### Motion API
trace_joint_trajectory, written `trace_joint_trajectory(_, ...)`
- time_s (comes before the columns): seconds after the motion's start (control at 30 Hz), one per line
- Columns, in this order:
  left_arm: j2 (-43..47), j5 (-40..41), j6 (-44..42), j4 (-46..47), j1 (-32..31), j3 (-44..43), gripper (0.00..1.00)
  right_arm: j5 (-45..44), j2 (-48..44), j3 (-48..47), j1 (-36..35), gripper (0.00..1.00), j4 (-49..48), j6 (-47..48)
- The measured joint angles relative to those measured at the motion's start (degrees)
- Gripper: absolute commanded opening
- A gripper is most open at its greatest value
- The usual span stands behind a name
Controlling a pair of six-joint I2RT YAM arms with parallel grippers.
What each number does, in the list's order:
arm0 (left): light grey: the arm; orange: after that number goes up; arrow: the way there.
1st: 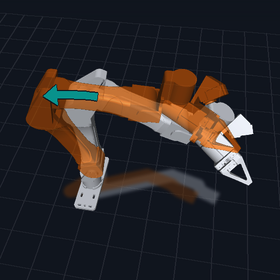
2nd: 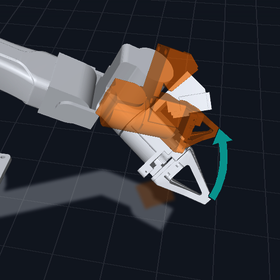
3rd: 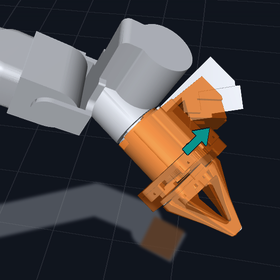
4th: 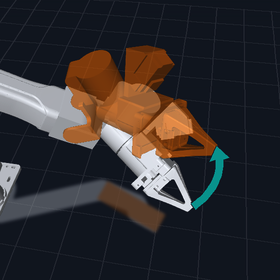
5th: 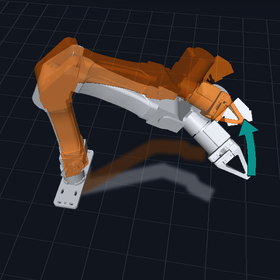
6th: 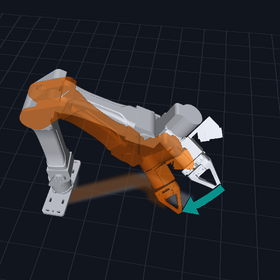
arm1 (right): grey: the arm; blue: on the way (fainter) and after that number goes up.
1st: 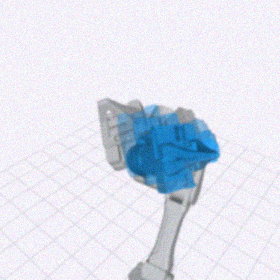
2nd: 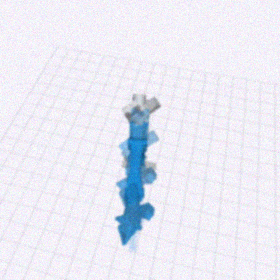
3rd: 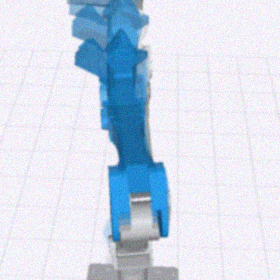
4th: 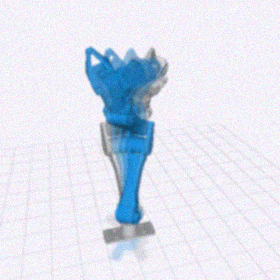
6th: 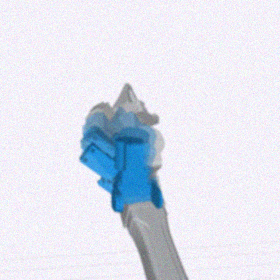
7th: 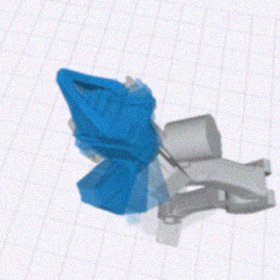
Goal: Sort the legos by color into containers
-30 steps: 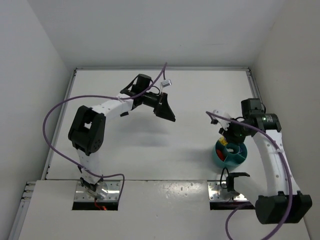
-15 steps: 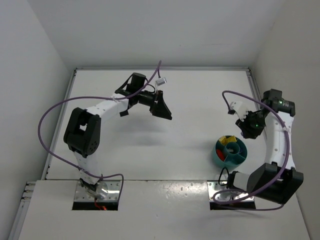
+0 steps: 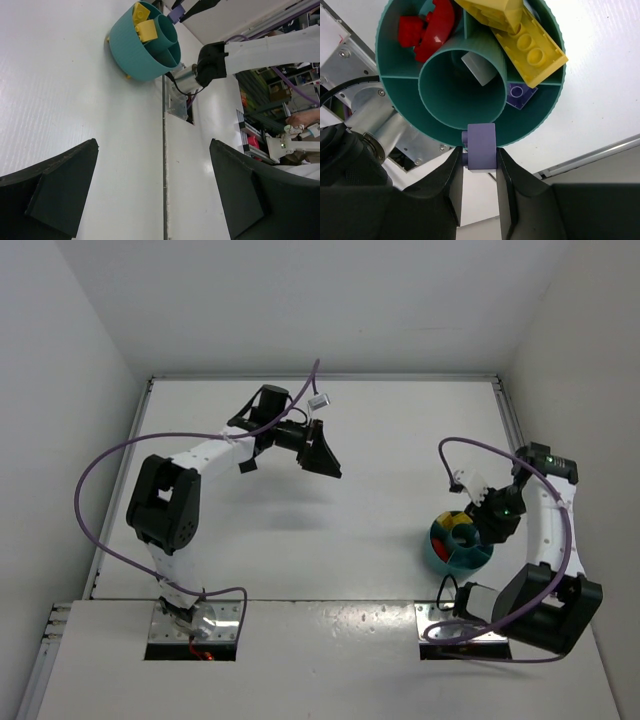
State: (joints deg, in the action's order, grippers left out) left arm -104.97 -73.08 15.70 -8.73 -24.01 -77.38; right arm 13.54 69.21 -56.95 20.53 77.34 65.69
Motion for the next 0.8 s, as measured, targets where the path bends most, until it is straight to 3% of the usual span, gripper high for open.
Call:
trace_joint_trajectory(0.63,0.00,-0.04,-0.57,-0.24,0.02,0.15,1.00,3.13,9.22,-3.52,6.01,0.05,-0.57,-4.81)
trace_joint_trajectory(0.7,0.00,-0.04,-0.66,-0.26,0.02,0.42,1.00,3.23,9.46,-3.52,6.01,0.10,-0.57,-5.01)
trace_joint_trajectory(0.73,0.00,-0.02,-0.66,-0.35,0.02,0.46,1.00,3.30,9.49,-3.52,6.01,0.23,-0.57,-5.09)
trace_joint_trajectory(0.8,0.00,-0.04,-0.66,-0.39,0.02,0.52,1.00,3.50,9.49,-3.52,6.01,0.31,-0.57,-5.29)
